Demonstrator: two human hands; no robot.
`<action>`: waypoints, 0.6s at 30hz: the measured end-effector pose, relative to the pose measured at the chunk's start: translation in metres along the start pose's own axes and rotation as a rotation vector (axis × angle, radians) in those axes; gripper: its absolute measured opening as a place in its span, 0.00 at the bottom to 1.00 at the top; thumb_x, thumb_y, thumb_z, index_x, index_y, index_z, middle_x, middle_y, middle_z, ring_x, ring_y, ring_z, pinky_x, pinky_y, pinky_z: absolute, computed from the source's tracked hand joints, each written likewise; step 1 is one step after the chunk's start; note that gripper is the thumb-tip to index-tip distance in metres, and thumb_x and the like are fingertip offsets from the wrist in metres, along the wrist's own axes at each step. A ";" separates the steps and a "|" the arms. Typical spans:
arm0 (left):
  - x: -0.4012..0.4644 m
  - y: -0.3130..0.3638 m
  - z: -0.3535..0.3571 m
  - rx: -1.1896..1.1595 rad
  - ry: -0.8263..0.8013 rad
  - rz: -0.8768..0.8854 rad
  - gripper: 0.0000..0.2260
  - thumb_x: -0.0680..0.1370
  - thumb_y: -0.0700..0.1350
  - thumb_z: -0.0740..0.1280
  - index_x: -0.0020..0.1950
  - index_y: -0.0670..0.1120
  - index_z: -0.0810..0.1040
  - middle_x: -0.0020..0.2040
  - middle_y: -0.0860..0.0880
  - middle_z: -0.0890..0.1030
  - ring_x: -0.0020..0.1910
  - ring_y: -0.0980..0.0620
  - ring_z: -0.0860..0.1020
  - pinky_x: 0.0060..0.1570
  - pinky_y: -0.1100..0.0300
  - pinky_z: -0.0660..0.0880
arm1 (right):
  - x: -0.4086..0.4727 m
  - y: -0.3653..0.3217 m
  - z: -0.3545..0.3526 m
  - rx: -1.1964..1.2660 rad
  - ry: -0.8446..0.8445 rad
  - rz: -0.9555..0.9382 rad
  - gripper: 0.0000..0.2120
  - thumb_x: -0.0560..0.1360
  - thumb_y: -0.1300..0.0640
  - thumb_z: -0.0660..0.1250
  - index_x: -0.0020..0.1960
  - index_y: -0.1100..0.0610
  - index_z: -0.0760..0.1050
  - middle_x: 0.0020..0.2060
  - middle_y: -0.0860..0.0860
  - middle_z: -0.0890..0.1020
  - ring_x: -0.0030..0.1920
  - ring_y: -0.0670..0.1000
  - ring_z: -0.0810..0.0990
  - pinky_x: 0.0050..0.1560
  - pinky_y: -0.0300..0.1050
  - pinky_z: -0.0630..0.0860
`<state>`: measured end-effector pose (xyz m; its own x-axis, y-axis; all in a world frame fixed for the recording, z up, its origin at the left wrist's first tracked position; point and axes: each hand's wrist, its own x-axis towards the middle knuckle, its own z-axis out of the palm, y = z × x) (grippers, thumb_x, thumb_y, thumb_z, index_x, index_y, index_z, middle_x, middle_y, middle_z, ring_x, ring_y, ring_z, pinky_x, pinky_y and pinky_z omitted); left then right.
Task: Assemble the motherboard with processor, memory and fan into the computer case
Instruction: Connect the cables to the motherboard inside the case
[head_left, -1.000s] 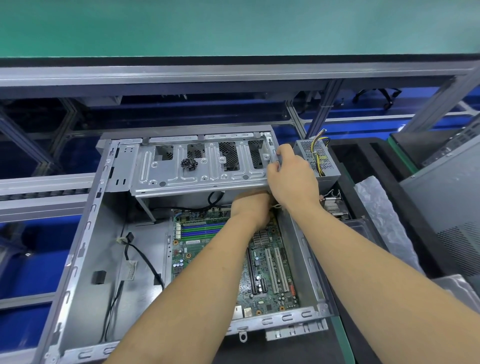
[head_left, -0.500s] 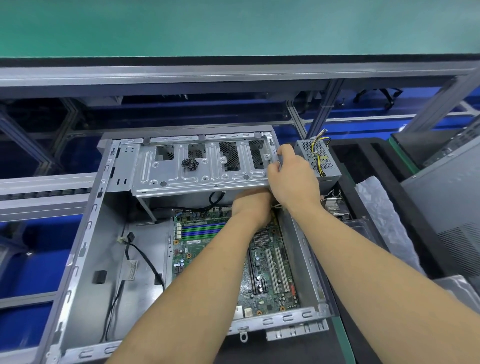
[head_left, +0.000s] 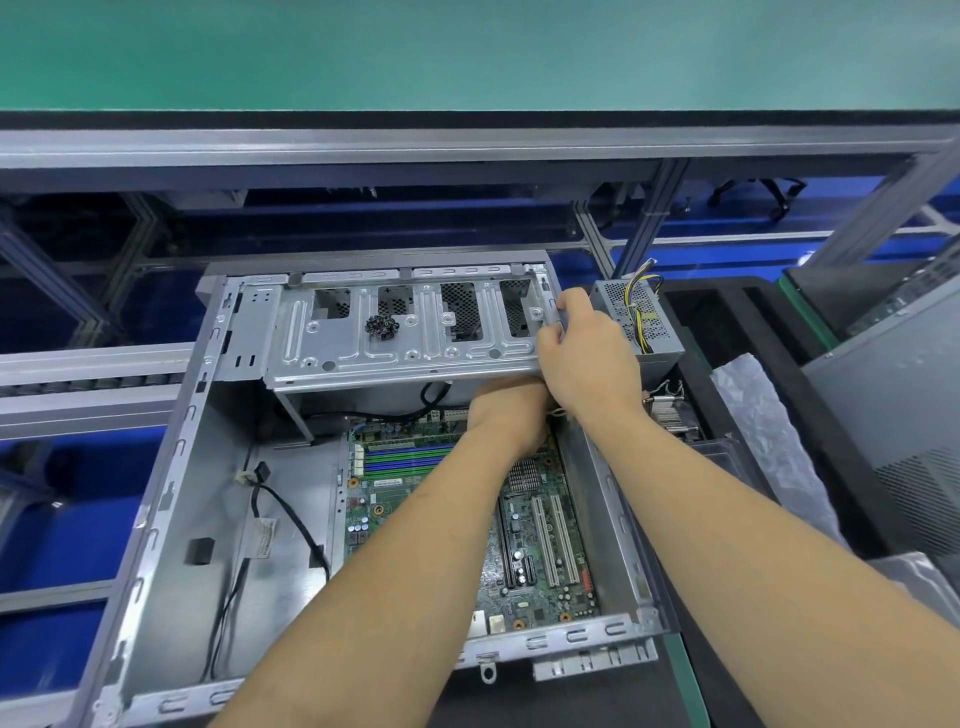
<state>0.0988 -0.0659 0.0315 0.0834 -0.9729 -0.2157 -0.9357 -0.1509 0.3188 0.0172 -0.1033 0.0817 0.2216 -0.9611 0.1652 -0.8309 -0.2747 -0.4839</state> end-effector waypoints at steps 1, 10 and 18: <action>0.000 0.000 0.000 0.007 0.000 0.002 0.15 0.76 0.37 0.63 0.35 0.51 0.62 0.33 0.52 0.68 0.39 0.43 0.72 0.37 0.54 0.71 | 0.000 0.000 0.000 0.000 -0.002 0.000 0.11 0.81 0.54 0.58 0.62 0.56 0.69 0.49 0.59 0.79 0.46 0.64 0.77 0.42 0.52 0.69; 0.004 -0.006 0.007 0.043 -0.011 0.006 0.06 0.78 0.44 0.65 0.54 0.49 0.78 0.50 0.47 0.80 0.50 0.39 0.80 0.40 0.53 0.74 | 0.003 0.012 0.000 0.354 -0.048 0.108 0.12 0.80 0.54 0.62 0.63 0.47 0.74 0.48 0.53 0.79 0.46 0.54 0.78 0.48 0.50 0.76; 0.005 -0.013 0.019 0.033 0.032 0.040 0.10 0.77 0.49 0.64 0.55 0.53 0.80 0.54 0.50 0.81 0.55 0.42 0.79 0.50 0.49 0.79 | -0.016 0.042 -0.001 0.884 -0.176 0.317 0.15 0.81 0.53 0.68 0.66 0.46 0.79 0.53 0.46 0.84 0.56 0.46 0.82 0.59 0.43 0.77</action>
<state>0.1046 -0.0656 0.0089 0.0561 -0.9832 -0.1739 -0.9494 -0.1064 0.2955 -0.0223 -0.0993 0.0596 0.1858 -0.9656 -0.1821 -0.1949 0.1454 -0.9700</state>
